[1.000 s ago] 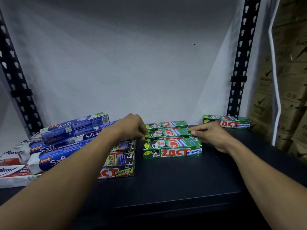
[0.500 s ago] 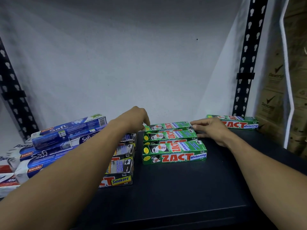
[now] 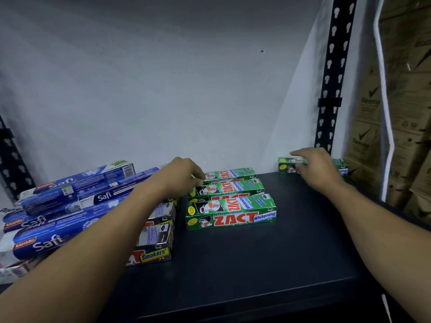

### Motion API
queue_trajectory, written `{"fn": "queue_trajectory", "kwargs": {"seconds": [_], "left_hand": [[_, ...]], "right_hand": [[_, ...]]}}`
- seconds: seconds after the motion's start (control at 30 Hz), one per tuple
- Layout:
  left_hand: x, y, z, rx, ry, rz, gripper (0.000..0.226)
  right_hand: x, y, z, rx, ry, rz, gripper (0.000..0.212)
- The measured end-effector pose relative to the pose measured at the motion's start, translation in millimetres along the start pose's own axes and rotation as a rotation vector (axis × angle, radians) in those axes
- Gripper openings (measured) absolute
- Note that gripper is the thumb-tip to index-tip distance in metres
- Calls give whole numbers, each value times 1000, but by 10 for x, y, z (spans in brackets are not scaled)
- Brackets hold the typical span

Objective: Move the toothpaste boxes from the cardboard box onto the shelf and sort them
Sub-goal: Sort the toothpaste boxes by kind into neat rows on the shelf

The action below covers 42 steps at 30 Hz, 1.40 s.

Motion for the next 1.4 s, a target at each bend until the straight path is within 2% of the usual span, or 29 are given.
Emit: {"fn": "queue_trajectory", "kwargs": {"seconds": [0.1,0.2,0.33,0.57,0.7,0.8,0.9,0.97,1.03,1.23,1.4], "left_hand": [[134,219,-4,-11,17,21,23],[233,470,-18,-6,-5,16,30],[338,792,-24,63,17,-12,36],[424,1090,114,167,-38,0,39],[494,1180,78,227,-55,-7,37],[525,1235,37,279,-50,0,36],[572,1341,-97,444,-54,44,31],[590,1463,-187,580,-45,56,30],[571,1577,-187,627,6,46,34],[433,1729,-88,594,165,12,48],[363,1876,-22,550,66,-85,43]], "right_hand": [[549,84,-28,-187,323,114,55],[860,206,23,-286,271,284,59],[718,253,16,-247,169,292,54],[373,672,-358,-145,111,209,31],[121,1009,-596,-33,9,161,30],[-119,1205,-788,120,-62,80,31],[-480,1398,-939,212,-166,-18,31],[-714,1523,-925,196,-235,-64,31],[-913,1622,-844,152,-285,-92,30],[-1330,1779,-592,20,-350,-151,32],[-1525,1824,-377,-65,-311,-186,32]]}}
Point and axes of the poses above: each hand's wrist, its own y-axis away from the middle knuckle, its own z-axis out of the palm, x = y × z, the point moved 9 cm from there along -y, towards the middle knuckle, and after that the axes turned 6 degrees about -y, right-handed, at the moved point
